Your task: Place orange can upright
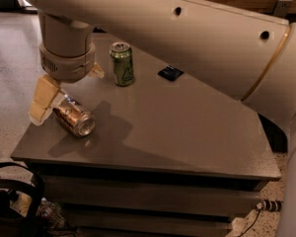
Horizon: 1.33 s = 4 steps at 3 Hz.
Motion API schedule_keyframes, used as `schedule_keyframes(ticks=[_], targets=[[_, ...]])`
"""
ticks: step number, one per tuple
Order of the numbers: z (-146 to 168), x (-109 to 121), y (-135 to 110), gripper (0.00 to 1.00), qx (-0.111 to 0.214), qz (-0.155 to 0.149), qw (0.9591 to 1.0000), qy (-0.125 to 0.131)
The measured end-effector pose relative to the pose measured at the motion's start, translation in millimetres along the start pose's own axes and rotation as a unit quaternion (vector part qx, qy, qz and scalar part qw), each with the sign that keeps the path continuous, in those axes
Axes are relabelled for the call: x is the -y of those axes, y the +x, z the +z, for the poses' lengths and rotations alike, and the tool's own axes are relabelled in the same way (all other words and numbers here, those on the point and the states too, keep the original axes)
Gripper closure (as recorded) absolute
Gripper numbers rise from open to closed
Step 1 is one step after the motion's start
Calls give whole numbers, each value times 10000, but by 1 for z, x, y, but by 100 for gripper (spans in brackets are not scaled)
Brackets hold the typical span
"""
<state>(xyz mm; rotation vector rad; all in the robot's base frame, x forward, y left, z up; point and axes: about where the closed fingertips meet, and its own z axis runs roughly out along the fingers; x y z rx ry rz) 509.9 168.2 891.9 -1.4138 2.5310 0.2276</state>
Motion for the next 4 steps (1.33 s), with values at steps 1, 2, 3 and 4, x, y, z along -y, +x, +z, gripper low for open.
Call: schedule_keyframes(ticks=[1,2,3,4], targets=[[7,10,0,0,-64,379,9990,210],[16,15,-1,0,-279,600,9968,443],[29,12,-1,0,-594,675,9946,518],[45,14,7,0,-977,761,9910,506]])
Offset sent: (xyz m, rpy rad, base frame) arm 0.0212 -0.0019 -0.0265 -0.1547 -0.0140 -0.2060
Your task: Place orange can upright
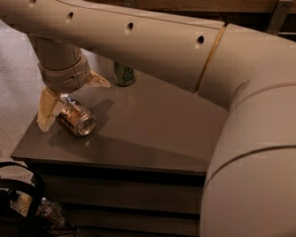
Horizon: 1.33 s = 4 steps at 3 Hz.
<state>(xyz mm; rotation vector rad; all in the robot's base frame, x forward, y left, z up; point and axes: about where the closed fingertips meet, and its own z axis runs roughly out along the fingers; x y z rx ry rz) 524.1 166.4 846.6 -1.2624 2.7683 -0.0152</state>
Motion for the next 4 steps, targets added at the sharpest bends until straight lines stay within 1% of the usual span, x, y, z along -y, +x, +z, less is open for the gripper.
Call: schedule_keyframes(ticks=[1,2,4], targets=[[14,4,2,3,-234,18,9997,-39],[24,5,1,33,-338,-39,9994,-90],[26,4,-4,80,-244,-45,9996,-105]])
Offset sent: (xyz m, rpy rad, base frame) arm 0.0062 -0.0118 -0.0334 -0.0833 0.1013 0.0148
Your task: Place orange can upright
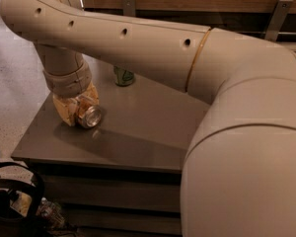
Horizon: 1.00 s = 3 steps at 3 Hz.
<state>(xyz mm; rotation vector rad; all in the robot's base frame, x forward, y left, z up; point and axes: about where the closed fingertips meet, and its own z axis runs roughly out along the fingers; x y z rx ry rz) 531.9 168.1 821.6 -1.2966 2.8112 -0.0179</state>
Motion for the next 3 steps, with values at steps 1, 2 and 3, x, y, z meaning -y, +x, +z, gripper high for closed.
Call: schedule_keyframes(ticks=[1,2,3], targets=[[1,-1,-2,99,35,-5,10000,-7],[-18,1,7,100,393,-316,9987,-120],[-35,8,16,100,696,-532,9959,-224]])
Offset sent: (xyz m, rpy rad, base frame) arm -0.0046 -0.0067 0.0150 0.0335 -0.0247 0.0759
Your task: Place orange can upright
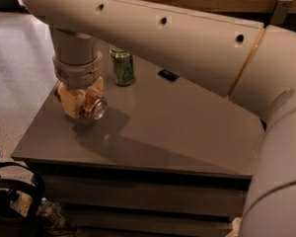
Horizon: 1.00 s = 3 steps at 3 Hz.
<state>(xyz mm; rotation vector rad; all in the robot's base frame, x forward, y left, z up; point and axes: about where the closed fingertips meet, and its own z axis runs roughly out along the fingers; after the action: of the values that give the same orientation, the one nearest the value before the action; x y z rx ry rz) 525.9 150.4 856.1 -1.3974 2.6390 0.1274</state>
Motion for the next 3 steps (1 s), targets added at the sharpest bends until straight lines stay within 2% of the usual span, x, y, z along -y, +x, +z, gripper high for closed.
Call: schedule_keyframes(ticks=[1,2,3], targets=[[-33,12,1,100,850,-328,9951,-376],[-55,21,-5,100,2111,-615,9685,-1169],[-67,24,-4,100,2819,-957,9419,-1555]])
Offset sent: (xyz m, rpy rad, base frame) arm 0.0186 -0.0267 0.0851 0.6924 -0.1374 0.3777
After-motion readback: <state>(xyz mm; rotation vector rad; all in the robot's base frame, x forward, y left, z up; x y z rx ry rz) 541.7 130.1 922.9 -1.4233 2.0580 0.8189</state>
